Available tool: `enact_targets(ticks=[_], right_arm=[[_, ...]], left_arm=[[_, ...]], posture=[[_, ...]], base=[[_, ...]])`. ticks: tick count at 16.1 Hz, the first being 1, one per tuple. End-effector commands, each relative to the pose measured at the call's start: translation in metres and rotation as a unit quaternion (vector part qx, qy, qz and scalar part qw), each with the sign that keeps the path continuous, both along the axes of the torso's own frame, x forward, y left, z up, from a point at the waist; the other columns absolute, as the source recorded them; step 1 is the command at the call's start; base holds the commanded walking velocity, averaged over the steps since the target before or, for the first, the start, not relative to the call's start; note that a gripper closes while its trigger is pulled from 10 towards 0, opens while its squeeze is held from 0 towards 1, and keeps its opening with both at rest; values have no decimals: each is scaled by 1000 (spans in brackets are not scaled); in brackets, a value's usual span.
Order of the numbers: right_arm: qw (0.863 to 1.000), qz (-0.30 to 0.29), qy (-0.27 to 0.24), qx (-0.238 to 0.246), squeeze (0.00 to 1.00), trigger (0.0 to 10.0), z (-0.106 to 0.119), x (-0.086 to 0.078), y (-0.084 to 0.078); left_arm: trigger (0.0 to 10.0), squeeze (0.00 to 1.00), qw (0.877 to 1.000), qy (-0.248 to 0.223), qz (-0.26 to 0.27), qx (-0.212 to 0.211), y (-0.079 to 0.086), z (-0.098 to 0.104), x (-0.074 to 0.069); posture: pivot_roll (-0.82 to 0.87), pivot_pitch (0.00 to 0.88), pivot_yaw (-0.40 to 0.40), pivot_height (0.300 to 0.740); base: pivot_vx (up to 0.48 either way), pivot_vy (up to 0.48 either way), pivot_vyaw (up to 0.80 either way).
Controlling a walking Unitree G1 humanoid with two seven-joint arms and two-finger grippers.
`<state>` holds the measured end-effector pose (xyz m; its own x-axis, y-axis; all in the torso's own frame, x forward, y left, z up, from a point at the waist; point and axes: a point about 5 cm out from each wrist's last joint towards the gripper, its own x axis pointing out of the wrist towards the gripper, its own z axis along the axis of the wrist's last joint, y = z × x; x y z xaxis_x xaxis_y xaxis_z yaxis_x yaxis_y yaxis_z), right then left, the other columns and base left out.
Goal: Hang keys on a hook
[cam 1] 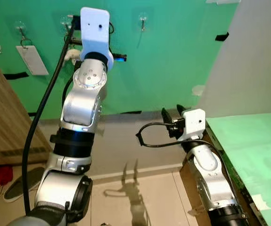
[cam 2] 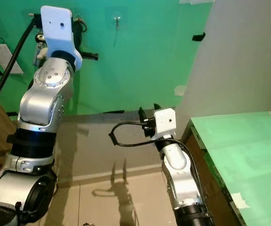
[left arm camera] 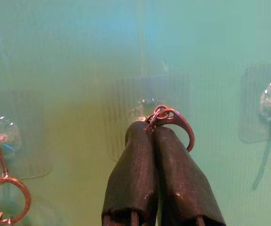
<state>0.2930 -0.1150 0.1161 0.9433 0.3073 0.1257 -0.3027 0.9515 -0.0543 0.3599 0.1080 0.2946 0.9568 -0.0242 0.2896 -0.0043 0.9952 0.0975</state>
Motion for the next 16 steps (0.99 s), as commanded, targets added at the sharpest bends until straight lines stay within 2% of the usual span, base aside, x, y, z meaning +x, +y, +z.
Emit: enact_targets(ticks=[1, 2, 4, 7, 9, 13, 16], right_arm=[[1000, 4, -2, 1, 0, 10000, 0, -1, 0], [1000, 4, 3, -1, 0, 10000, -2, -2, 0], [1000, 6, 7, -1, 0, 10000, -3, -3, 0], [1000, 8, 13, -3, 0, 10000, -5, -3, 2], [1000, 9, 13, -3, 0, 10000, -5, -4, 2], [1000, 8, 19, -2, 0, 10000, -8, -5, 2], [1000, 10, 21, -3, 0, 10000, -9, -5, 3]], left_arm=[[10000, 0, 1000, -17, -5, -18, 3, 5, -3], [10000, 0, 999, -42, -20, -25, 0, 13, -7], [10000, 0, 998, -58, -28, -10, -4, 16, -9], [10000, 0, 997, -63, -42, 32, -17, 14, -1], [10000, 0, 997, -63, -45, 30, -19, 15, 0], [10000, 0, 998, -12, -22, 57, -8, 3, 1], [10000, 0, 999, -23, -17, 42, -7, 4, 1]], posture=[[37, 0, -2, 740], [38, 0, -2, 740], [37, 0, -1, 740], [39, 0, 1, 740], [38, 0, 6, 740], [41, 0, 9, 740], [47, 0, 6, 740]], base=[[0, 0, 0], [0, 0, 0], [0, 0, 0], [0, 0, 0], [0, 0, 0], [0, 0, 0], [0, 0, 0]])
